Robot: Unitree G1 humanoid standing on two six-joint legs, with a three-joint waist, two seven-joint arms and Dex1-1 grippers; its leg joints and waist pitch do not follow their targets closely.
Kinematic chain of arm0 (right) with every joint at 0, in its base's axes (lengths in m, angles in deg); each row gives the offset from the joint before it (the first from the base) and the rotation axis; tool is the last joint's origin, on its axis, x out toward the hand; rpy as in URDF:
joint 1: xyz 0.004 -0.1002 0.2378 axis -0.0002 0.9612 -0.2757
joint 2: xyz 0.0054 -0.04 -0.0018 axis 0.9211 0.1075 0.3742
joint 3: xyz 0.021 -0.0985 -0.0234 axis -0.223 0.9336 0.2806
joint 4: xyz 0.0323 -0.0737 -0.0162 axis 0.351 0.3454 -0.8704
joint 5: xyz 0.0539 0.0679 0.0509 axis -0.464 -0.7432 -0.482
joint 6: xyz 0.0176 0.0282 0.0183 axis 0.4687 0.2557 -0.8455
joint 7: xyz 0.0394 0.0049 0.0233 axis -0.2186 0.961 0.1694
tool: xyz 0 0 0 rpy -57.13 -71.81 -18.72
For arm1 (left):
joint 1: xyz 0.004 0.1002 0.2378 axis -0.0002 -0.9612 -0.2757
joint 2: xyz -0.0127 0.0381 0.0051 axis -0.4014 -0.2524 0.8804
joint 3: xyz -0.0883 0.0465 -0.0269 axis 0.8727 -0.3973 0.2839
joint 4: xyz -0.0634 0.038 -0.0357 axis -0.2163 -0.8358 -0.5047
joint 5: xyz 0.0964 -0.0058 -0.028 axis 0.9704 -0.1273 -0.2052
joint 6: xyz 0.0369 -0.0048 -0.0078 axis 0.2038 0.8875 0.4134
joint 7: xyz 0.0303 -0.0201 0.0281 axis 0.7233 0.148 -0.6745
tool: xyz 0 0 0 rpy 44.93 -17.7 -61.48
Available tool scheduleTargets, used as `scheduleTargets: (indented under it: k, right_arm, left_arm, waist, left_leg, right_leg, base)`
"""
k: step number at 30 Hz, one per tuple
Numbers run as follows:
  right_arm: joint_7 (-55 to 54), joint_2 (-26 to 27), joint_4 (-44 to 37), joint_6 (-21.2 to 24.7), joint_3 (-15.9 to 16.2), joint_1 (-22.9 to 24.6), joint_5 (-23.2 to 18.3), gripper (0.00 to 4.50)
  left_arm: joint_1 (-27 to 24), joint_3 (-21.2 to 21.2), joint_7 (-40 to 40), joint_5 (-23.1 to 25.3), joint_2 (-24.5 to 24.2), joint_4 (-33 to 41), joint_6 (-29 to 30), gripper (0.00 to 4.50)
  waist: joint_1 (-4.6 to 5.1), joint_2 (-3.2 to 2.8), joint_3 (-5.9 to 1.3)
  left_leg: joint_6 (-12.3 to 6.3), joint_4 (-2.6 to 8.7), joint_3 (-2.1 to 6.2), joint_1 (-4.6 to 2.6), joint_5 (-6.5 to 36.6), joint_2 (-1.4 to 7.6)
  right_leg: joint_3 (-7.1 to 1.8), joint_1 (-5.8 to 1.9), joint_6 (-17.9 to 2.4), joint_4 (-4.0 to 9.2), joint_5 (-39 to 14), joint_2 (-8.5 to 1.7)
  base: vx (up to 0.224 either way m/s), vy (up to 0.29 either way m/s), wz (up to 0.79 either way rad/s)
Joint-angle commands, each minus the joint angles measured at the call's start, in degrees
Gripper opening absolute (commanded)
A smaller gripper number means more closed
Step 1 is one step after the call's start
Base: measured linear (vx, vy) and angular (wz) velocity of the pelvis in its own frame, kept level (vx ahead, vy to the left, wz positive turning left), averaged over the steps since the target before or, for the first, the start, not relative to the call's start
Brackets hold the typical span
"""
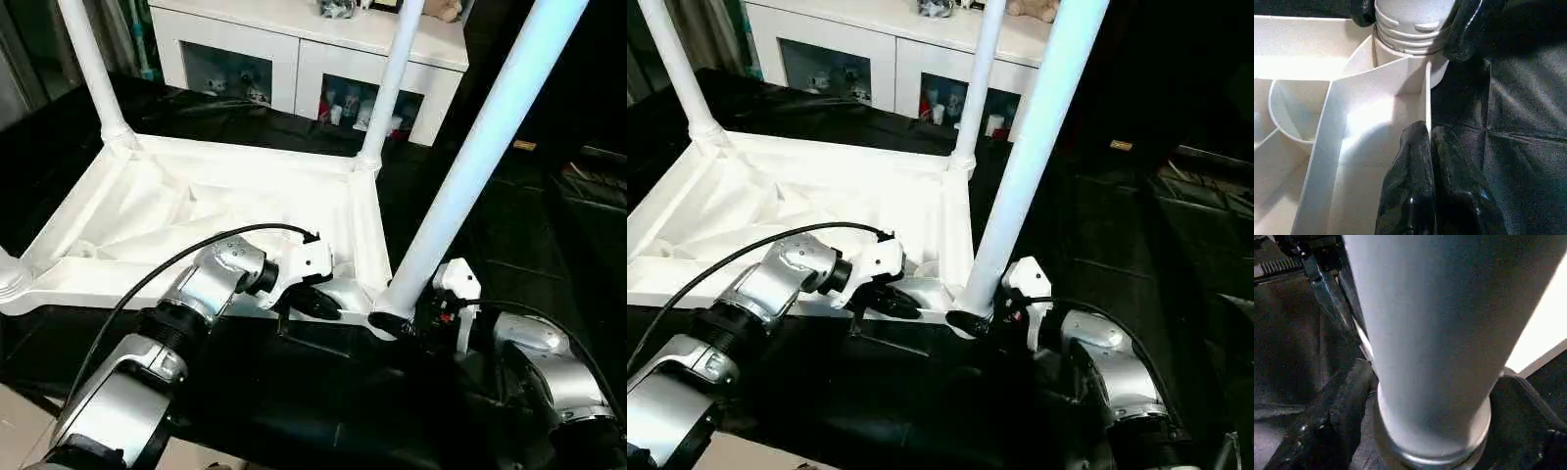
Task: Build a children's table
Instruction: Rotate leg to tighten
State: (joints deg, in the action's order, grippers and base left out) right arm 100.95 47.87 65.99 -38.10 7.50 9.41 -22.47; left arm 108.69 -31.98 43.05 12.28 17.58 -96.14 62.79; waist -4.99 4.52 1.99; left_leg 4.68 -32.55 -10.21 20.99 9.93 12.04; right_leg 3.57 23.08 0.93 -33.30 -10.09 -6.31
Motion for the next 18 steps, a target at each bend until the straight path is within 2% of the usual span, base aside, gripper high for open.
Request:
scheduleTargets:
  k: [1,8,15,18]
  right_arm:
    - [0.55,-0.54,0.64,-0.64,-0.42,-0.59,-0.31,3.18]
    - [0.96,-0.5,1.14,-0.59,-0.52,-0.92,-0.53,2.75]
    - [-0.52,0.38,2.54,-1.19,-1.37,-1.59,-0.33,2.69]
    - [-10.89,3.2,6.96,-3.51,-3.78,-2.47,2.35,2.69]
  left_arm:
    - [-1.76,-2.99,1.37,1.59,-0.01,-1.0,0.98,0.0]
    - [-2.19,-3.12,1.43,1.77,-0.34,-0.39,1.57,0.0]
    - [-2.18,-2.77,0.85,1.96,-0.56,-1.16,1.71,0.0]
    - [-1.42,-1.01,-4.08,1.71,1.84,-4.05,2.36,0.0]
  waist:
    - [-0.13,0.02,-3.17]
    - [-0.16,0.11,-3.08]
    - [-0.15,0.07,-3.2]
    - [0.02,0.01,-3.01]
  left_leg:
    - [-4.86,3.29,-0.44,-0.64,8.73,1.07]
    - [-4.07,3.36,-0.37,-0.57,10.32,1.1]
    - [-4.08,3.2,-0.37,-0.51,9.44,0.99]
    - [-3.39,3.32,-0.38,-0.42,10.87,1.04]
  right_leg:
    - [-1.7,-3.11,-15.59,1.97,-1.0,-1.58]
    - [-1.7,-3.03,-14.68,2.17,-4.22,-1.61]
    - [-1.72,-3.07,-14.88,1.95,-2.96,-1.56]
    - [-1.74,-2.8,-14.47,2.2,-5.47,-1.63]
  base:
    - [0.0,0.0,0.0]
    - [0.0,0.0,0.0]
    - [0.0,0.0,0.0]
    - [0.0,0.0,0.0]
